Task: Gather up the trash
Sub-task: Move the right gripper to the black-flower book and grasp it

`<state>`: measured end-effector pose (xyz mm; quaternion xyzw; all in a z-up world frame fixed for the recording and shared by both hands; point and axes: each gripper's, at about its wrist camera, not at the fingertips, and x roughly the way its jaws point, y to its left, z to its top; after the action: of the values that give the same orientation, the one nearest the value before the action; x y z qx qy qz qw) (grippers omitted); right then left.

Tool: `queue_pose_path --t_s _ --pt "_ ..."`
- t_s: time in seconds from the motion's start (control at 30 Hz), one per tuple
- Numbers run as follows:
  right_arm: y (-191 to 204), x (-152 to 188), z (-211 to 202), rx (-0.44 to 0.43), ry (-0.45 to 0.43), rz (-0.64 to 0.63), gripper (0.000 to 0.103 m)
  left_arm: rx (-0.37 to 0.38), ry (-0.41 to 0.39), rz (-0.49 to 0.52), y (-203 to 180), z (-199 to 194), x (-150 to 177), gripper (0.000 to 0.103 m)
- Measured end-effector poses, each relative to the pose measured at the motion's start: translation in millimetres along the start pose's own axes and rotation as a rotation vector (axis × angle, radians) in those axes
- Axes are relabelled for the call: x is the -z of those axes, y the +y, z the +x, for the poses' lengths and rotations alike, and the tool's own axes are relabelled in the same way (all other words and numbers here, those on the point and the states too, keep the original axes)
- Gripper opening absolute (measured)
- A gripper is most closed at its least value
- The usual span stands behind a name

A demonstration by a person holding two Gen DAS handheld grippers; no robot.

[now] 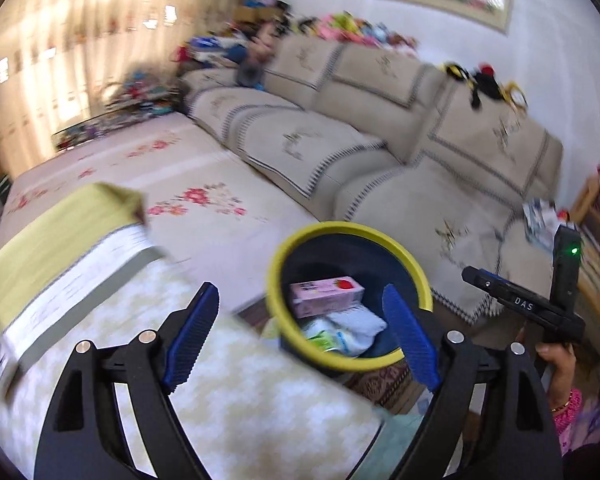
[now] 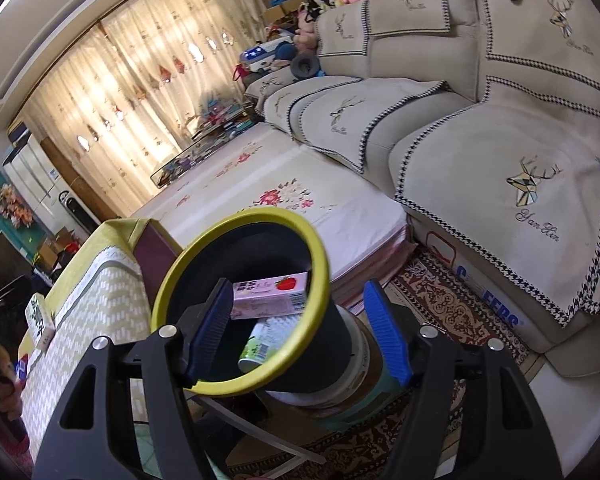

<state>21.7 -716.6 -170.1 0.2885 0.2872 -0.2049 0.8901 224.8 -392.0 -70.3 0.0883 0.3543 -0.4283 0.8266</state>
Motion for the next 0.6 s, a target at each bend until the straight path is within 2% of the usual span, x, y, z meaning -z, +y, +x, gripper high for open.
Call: queue_pose_path --t_s 0.17,0.33,0.43,0.6 --pt "33.1 4.7 3.5 -0.022 0.025 -0.058 0.065 -0.098 -0.074 -0.09 54.0 -64.4 31.0 0.087" --pt "74.7 9.7 7.6 -0.058 0.045 -0.133 0.067 -0.281 -0.17 -0.153 112.6 -131.7 71.7 0.091" --pt "103.3 14.3 9.9 -0.081 0.06 -0.184 0.067 -0.399 -0.2 -0.199 149.1 -161.1 95.5 0.092" --pt "167.5 22.6 13.9 -0.146 0.079 -0.299 0.068 -0.528 -0.236 -0.306 209.3 -201.6 136.0 0.092"
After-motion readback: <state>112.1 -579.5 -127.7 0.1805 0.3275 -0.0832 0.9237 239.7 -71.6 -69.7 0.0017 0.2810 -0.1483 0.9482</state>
